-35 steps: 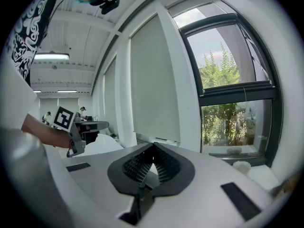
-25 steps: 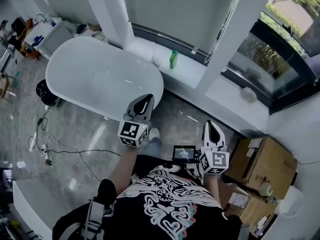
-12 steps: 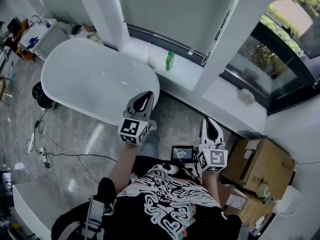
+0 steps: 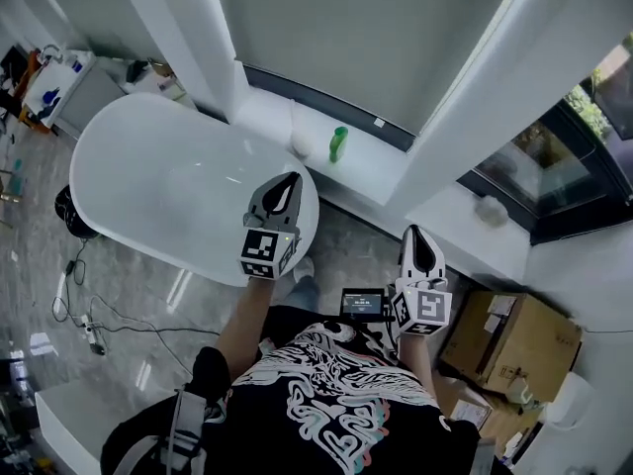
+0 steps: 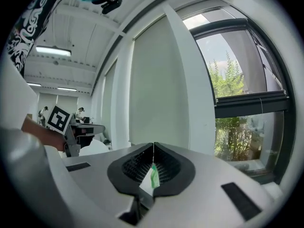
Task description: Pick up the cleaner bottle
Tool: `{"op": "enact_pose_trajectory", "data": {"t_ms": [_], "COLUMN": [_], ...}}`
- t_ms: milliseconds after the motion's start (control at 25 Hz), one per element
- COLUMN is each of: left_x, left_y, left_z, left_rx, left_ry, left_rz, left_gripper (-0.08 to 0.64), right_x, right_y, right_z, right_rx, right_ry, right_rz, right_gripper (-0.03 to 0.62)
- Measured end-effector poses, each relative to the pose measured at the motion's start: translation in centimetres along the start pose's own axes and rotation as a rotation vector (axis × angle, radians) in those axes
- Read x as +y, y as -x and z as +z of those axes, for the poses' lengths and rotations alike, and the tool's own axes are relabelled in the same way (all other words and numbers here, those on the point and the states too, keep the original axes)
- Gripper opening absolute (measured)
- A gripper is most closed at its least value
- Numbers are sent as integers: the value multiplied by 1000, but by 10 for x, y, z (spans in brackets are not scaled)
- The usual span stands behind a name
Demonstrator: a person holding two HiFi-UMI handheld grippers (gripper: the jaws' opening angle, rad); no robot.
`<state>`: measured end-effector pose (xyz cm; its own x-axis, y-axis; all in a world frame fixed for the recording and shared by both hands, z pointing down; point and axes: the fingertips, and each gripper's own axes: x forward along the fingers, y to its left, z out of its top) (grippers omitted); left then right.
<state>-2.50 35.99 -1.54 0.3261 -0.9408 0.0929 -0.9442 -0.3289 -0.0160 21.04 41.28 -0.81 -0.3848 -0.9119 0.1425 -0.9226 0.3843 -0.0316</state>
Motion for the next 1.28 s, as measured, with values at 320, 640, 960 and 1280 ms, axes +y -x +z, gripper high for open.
{"op": "enact_pose_trajectory", "data": {"t_ms": [320,640,960,1280], "left_x": [79,129,130,146], "left_y": [-72,-114,-161,-207], "left_z": [7,0,-4,-17], "left_rx": [3,10,29,39], "left_ry": [-8,47,-2,23], "left_rz": [-4,1,-33,-22], "left_gripper": [25,25,25,25], "right_x": [13,29,0,-13], "right_y": [-109,-175,-217,-277], "right_z": [13,22,22,19], "right_rx": [28,39,35,74], "right_ry": [-5,-5,2,26], "right_rz": [-16,-10,-30,26], "right_gripper": [28,28,28,28]}}
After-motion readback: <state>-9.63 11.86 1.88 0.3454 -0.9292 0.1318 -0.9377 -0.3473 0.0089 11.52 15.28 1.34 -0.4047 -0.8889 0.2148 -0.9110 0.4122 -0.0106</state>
